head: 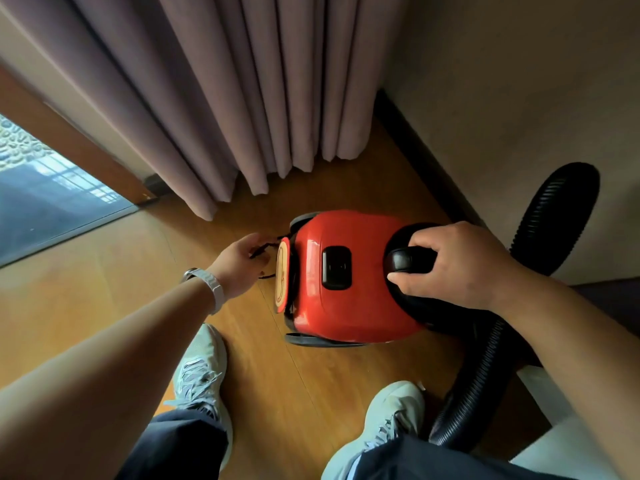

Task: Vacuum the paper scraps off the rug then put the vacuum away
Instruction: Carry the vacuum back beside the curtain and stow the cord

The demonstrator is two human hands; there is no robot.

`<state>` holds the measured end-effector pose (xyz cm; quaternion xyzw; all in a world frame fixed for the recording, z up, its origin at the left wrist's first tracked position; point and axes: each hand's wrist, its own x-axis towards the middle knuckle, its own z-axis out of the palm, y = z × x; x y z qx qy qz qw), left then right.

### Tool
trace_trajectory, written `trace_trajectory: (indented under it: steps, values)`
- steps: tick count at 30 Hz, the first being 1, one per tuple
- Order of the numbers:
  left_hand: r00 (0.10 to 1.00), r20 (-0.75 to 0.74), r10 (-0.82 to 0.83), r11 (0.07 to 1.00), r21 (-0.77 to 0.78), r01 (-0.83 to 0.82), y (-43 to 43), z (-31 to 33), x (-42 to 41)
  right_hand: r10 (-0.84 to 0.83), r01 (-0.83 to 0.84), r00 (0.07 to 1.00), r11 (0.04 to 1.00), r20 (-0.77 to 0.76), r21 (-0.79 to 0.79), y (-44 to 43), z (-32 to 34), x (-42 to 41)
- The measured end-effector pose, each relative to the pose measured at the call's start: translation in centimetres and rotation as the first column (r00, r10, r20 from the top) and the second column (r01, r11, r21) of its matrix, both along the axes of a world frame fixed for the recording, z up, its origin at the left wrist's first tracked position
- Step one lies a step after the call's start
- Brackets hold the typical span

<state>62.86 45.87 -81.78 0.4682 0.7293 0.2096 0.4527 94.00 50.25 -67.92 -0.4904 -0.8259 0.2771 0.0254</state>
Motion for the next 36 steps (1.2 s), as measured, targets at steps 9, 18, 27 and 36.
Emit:
trace_trajectory:
  steps: [9,18,27,36]
  values:
    - [0.849,-0.426,-0.313,0.947,-0.074,0.312,-0.2,-0.9,-0.8,-0.009,0.008,0.993,1.0,-0.116,-0.013,0.0,0.4,-0.4]
    - [0.909,-0.273,-0.314,0.947,-0.155,0.28,-2.3,1.1,1.4,-0.138,0.132,0.977,0.99,-0.164,-0.048,0.3,0.4,-0.4]
    - [0.891,-0.196,-0.409,0.909,-0.18,0.377,-4.9,3.2,0.4,-0.214,0.21,0.965,0.977,-0.151,-0.039,0.7,-0.9,-0.2]
    - [0.68,-0.495,-0.54,0.822,-0.138,0.552,-4.6,8.6,1.2,-0.223,0.23,0.962,0.973,-0.156,0.028,0.6,-0.2,0.1]
